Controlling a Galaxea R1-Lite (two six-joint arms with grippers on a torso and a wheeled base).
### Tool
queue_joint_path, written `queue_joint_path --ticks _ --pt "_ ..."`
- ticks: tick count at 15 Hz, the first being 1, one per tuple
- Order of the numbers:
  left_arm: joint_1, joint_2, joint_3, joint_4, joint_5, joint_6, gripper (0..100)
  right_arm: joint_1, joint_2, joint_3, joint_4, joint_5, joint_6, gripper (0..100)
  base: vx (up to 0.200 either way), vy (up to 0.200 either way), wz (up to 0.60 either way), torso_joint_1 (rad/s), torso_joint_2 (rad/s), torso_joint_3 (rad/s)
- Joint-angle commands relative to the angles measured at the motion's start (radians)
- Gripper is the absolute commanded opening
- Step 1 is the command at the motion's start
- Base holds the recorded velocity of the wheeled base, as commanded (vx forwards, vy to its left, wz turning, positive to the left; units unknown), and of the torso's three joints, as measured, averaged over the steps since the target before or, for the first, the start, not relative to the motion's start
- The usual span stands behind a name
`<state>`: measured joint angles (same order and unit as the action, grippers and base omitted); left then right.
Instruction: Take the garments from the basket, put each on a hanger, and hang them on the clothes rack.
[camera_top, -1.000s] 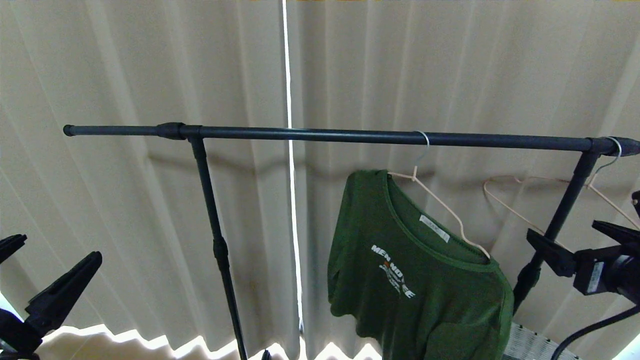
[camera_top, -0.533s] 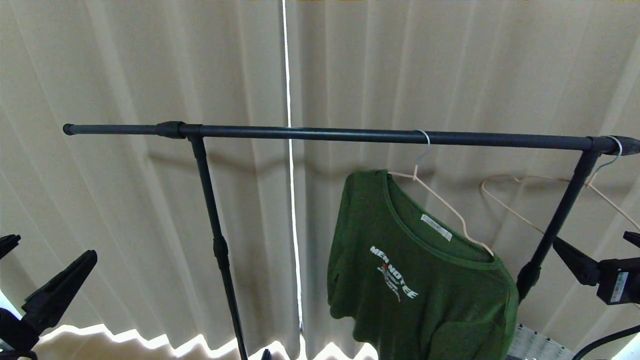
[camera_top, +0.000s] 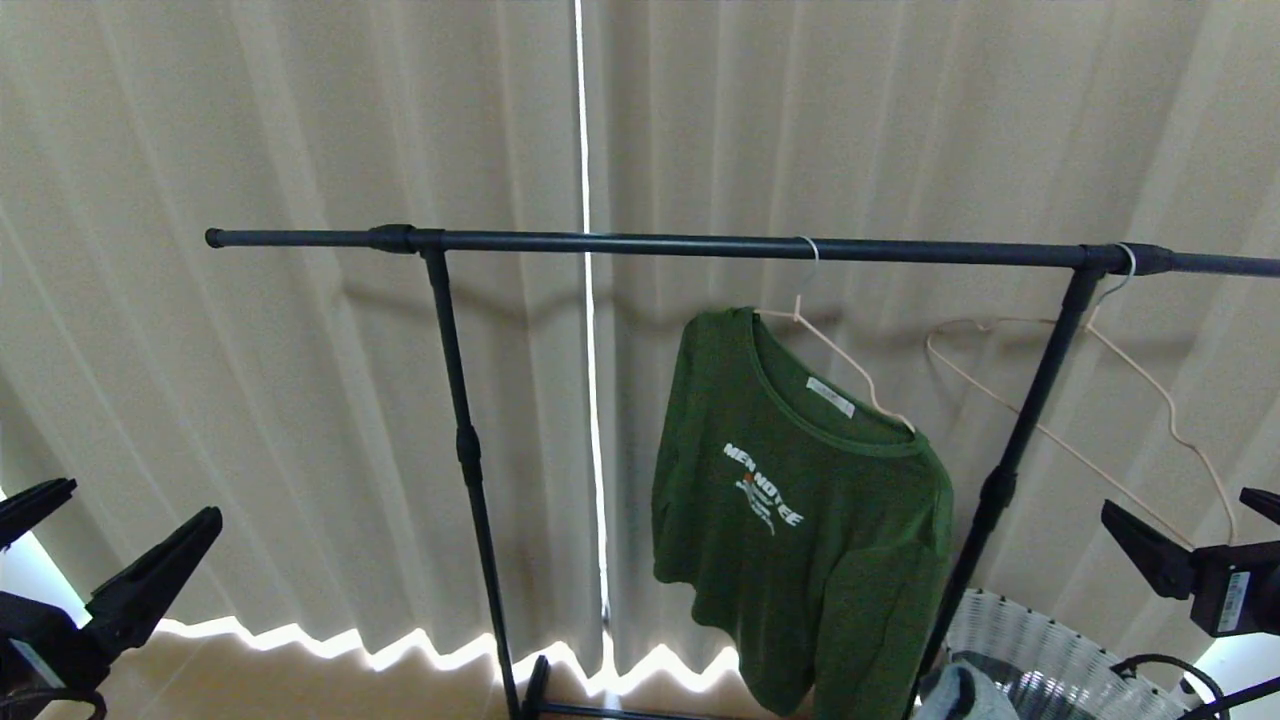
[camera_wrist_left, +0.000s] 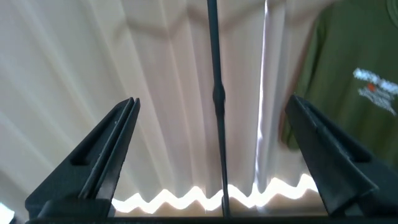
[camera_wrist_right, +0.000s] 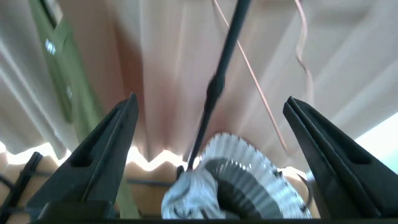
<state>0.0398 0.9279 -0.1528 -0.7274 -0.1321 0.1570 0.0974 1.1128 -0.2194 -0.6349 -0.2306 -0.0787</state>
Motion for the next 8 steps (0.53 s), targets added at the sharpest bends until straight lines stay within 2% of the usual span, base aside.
queue_joint_path --ticks 1,6,8 --pt "0.000 0.054 -0.002 -0.001 0.000 0.001 100 -0.007 0.002 0.002 0.000 -0.001 -0.001 100 -0.200 0.000 0.00 -0.002 0.01 -0.002" --pt "0.000 0.052 0.001 -0.001 0.000 0.001 100 -0.010 0.006 0.003 0.001 0.001 -0.001 100 -0.200 0.000 0.00 0.006 0.00 0.001" --pt "0.000 0.052 0.006 -0.001 0.000 0.001 100 -0.010 0.006 0.003 0.001 0.001 -0.001 100 0.000 0.000 0.00 0.000 0.00 0.000"
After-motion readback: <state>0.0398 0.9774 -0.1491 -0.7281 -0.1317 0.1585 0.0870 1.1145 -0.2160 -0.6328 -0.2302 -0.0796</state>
